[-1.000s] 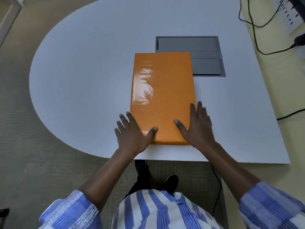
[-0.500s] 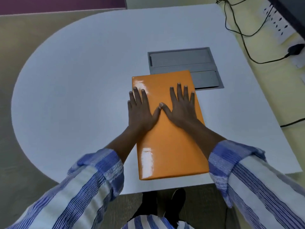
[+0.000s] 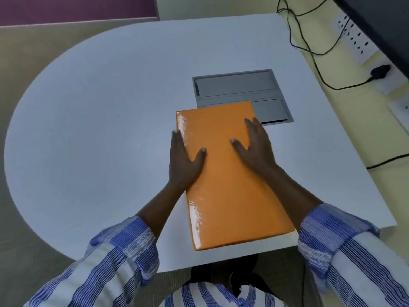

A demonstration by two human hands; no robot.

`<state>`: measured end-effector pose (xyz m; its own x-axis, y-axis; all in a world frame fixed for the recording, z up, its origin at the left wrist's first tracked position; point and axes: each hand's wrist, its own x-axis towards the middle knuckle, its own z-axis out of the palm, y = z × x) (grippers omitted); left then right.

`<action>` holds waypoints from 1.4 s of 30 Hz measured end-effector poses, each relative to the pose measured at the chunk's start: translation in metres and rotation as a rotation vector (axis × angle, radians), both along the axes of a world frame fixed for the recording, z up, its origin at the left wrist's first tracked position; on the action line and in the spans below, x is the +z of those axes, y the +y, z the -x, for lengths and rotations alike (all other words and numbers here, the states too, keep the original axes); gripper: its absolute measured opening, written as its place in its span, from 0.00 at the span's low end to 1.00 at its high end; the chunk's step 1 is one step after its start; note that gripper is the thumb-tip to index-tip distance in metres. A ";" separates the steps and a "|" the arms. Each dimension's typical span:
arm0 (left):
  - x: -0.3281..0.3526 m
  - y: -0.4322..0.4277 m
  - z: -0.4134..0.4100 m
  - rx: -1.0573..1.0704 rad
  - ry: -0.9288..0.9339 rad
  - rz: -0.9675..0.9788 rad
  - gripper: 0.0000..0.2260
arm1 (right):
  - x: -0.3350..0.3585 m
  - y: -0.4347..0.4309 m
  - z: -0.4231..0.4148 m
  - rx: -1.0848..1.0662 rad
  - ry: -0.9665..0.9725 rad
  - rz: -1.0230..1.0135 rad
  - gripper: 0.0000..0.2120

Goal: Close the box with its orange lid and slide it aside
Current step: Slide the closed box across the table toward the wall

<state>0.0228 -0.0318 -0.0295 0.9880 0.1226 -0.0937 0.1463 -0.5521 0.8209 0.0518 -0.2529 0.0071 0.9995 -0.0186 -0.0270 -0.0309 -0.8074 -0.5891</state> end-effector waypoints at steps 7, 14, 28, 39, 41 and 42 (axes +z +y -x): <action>-0.015 0.018 0.029 0.100 0.539 0.898 0.28 | -0.001 -0.045 0.026 -0.394 0.524 -0.485 0.38; -0.007 -0.026 0.032 0.153 0.550 1.117 0.27 | 0.004 -0.080 0.026 -0.345 0.492 -0.515 0.35; -0.011 -0.218 0.019 0.043 0.567 1.105 0.30 | 0.012 -0.265 0.018 -0.415 0.426 -0.418 0.36; -0.004 -0.257 0.014 0.111 0.565 1.081 0.28 | 0.004 -0.233 0.035 -0.056 -0.049 0.266 0.42; -0.005 -0.260 0.014 0.127 0.582 1.062 0.28 | -0.004 -0.212 0.044 0.156 -0.037 0.325 0.42; -0.006 -0.262 0.014 0.127 0.584 1.047 0.28 | -0.009 -0.205 0.048 0.215 -0.011 0.362 0.42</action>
